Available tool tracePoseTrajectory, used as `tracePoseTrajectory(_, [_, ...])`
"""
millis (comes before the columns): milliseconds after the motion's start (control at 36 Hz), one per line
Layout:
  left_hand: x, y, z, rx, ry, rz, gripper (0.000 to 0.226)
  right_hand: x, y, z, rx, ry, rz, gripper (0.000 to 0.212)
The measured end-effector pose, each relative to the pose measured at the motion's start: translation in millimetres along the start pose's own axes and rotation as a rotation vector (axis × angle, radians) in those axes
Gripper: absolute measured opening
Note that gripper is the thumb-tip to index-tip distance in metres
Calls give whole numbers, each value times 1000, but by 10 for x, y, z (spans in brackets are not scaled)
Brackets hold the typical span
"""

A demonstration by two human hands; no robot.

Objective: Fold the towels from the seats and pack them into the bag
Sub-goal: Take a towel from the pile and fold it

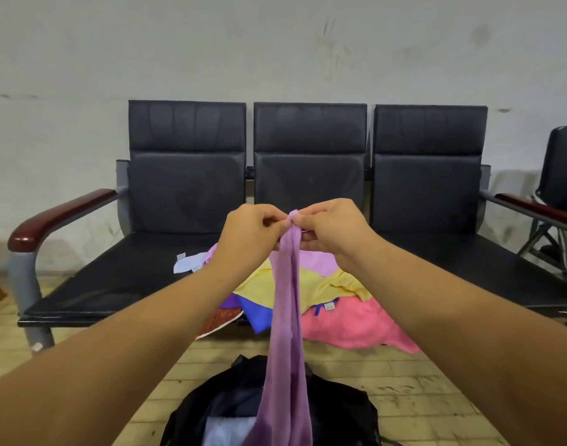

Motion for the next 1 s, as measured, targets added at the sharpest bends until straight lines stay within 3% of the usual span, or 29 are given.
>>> tracePoseTrajectory(139, [-37, -3, 12, -36, 31, -152, 16, 78, 12, 21, 42, -43, 32, 18])
tracePoseTrajectory(306, [-1, -3, -38, -3, 132, -19, 16, 17, -22, -7, 25, -131, 74, 18])
tracePoseTrajectory(417, [-38, 34, -22, 3, 209, -32, 10, 51, 1, -2, -46, -74, 139, 26])
tracePoseTrajectory(528, [-34, 17, 20, -9, 293, -32, 6, 54, -15, 1, -84, -41, 116, 19])
tracePoseTrajectory(639, [-54, -43, 37, 53, 186, 14, 3, 27, -79, -34, -96, -57, 125, 16])
tracePoseTrajectory(778, [-13, -80, 114, 32, 175, 250, 30, -18, -60, -13, -157, -61, 207, 23])
tracePoseTrajectory(861, [51, 2, 191, -32, 167, 411, 24, -57, -39, 24, -166, -30, 263, 19])
tracePoseTrajectory(1000, [70, 112, 270, -32, 89, 500, 21, -224, -75, 57, -177, -33, 220, 20])
Point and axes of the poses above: each hand's wrist, its own y-axis away from the middle knuckle, its own x-axis out of the palm, z = x × y, the point moved 6 cm from there along -y, towards the middle knuckle, and after that the axes turned 15 degrees about x, right-handed, at the moved point
